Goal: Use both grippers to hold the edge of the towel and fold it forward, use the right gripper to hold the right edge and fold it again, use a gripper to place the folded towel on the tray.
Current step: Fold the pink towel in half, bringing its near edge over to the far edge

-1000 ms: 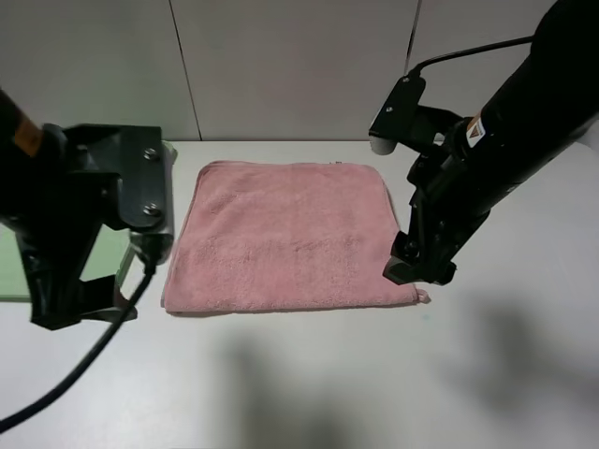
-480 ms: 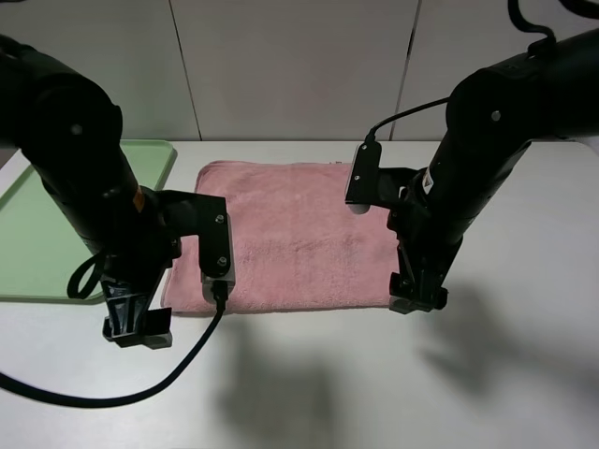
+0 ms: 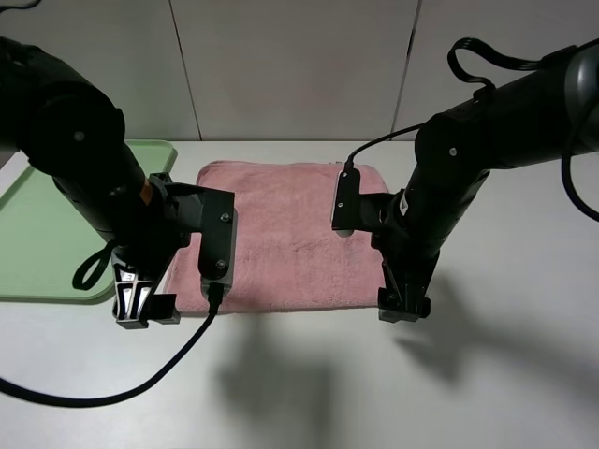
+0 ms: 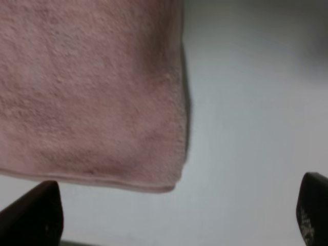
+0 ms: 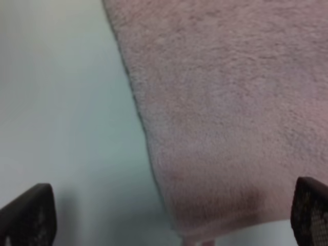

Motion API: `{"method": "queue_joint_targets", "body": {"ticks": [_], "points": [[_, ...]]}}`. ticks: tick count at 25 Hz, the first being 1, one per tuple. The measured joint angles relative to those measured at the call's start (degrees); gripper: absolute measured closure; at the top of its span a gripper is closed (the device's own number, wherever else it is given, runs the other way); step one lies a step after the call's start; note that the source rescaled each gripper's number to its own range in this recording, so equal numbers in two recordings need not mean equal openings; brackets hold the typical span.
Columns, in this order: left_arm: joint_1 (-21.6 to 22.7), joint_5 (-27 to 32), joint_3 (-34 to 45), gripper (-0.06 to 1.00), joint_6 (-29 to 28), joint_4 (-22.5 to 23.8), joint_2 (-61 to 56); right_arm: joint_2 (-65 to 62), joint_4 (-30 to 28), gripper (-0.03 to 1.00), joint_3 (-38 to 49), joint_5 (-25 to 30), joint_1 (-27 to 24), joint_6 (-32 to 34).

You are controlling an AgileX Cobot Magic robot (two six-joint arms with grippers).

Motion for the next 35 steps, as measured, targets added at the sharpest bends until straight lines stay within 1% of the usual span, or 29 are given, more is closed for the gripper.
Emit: {"method": "queue_joint_targets", "body": {"ticks": [6,12,15,22,31,35], "points": [[0.0,-3.6,3.5,0.04,1.3,0.0,0.0,1.2,0.0,-0.03,0.0,-3.1,0.0,-4.0],[0.0,-4.4,7.0,0.04,1.5,0.0,0.0,5.2,0.0,-0.03,0.0,-3.7,0.0,-4.4],[0.0,-5.7,8.1,0.04,1.6,0.1,0.0,6.9,-0.2,-0.03,0.0,-4.3,0.0,-4.4],[0.0,-9.2,8.3,0.04,1.6,0.1,0.0,9.1,-0.4,-0.03,-0.4,-4.4,0.0,-4.6],[0.0,-15.6,8.3,0.04,2.9,0.2,0.0,9.5,-0.3,-0.03,-0.7,-4.0,0.0,-4.6],[0.7,-17.9,8.3,0.06,3.3,0.2,0.7,9.5,-0.3,-0.03,-0.7,-4.0,0.0,-4.6]]}}
